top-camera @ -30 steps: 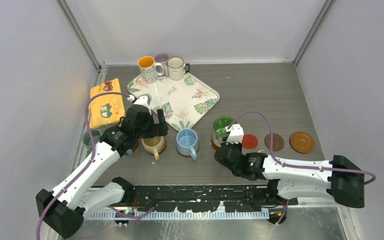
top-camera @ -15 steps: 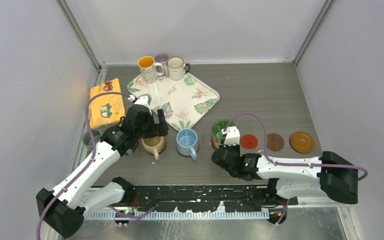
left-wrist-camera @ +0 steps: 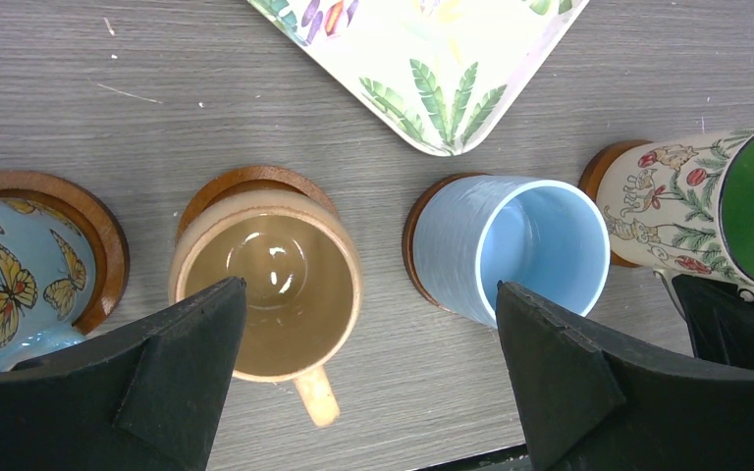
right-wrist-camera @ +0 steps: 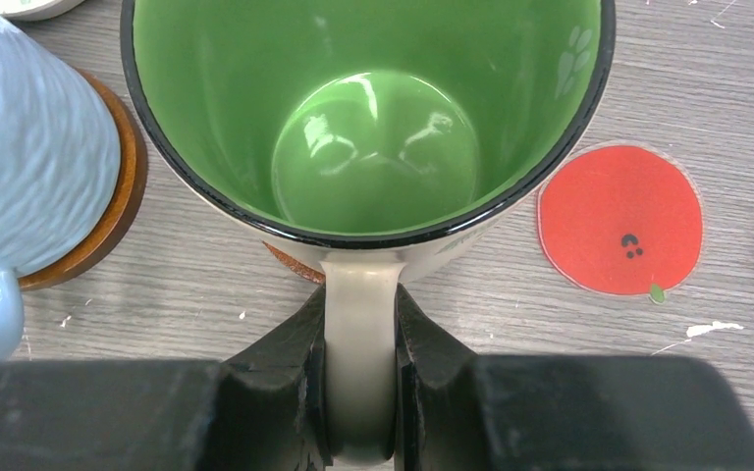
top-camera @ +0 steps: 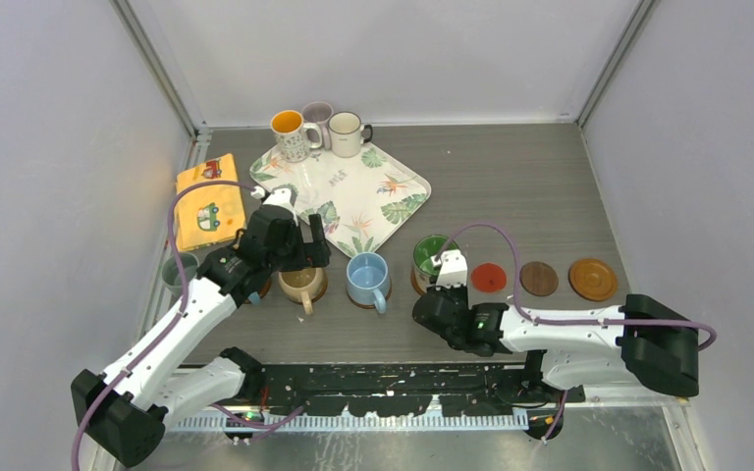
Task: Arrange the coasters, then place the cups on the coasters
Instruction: Place the cup on the coaster.
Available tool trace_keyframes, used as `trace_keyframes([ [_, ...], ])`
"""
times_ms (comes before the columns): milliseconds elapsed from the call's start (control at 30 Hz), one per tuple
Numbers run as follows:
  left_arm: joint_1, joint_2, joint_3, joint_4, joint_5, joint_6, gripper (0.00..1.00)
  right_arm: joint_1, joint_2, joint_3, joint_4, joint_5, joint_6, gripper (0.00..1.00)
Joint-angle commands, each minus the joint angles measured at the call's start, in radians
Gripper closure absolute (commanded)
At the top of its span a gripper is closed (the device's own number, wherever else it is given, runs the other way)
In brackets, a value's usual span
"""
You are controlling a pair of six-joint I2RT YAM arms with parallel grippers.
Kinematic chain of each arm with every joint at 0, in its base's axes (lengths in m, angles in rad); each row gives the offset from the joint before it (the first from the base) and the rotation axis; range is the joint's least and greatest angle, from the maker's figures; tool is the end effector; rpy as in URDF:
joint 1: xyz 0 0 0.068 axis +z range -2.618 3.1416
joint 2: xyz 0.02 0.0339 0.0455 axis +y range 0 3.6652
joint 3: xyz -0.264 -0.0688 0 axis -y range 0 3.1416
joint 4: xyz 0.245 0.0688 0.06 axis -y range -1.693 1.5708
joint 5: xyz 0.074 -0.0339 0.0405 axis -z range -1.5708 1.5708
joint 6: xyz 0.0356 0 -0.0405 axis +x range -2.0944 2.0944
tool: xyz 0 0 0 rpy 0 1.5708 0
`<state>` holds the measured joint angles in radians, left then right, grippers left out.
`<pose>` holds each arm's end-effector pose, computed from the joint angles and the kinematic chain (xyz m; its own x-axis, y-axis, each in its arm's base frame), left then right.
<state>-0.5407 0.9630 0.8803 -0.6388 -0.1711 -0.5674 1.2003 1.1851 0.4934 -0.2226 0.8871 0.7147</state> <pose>0.1748 -0.0979 0.2977 -0.6913 -0.2027 -0.6936 0.0310 0.9507 -0.3087 0.1005 0.1825 0.1716 -0.4902 -0.1187 -0.8635 -0.1273 0.9898 -0.0638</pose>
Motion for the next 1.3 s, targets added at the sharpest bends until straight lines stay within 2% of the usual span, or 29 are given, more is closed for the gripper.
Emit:
trace_keyframes([
  [0, 0.005, -0.003, 0.032, 0.039, 0.002, 0.010, 0.00, 0.030, -0.003, 0.023, 0.083, 0.064, 0.027, 0.99],
  [533, 0.005, 0.005, 0.026, 0.048, 0.013, 0.006, 0.00, 0.063, -0.031, 0.033, 0.059, 0.068, 0.119, 0.99],
  [1267, 0.005, 0.002, 0.032, 0.042, 0.016, 0.007, 0.00, 0.031, -0.012, -0.004, 0.156, 0.065, 0.151, 0.98],
])
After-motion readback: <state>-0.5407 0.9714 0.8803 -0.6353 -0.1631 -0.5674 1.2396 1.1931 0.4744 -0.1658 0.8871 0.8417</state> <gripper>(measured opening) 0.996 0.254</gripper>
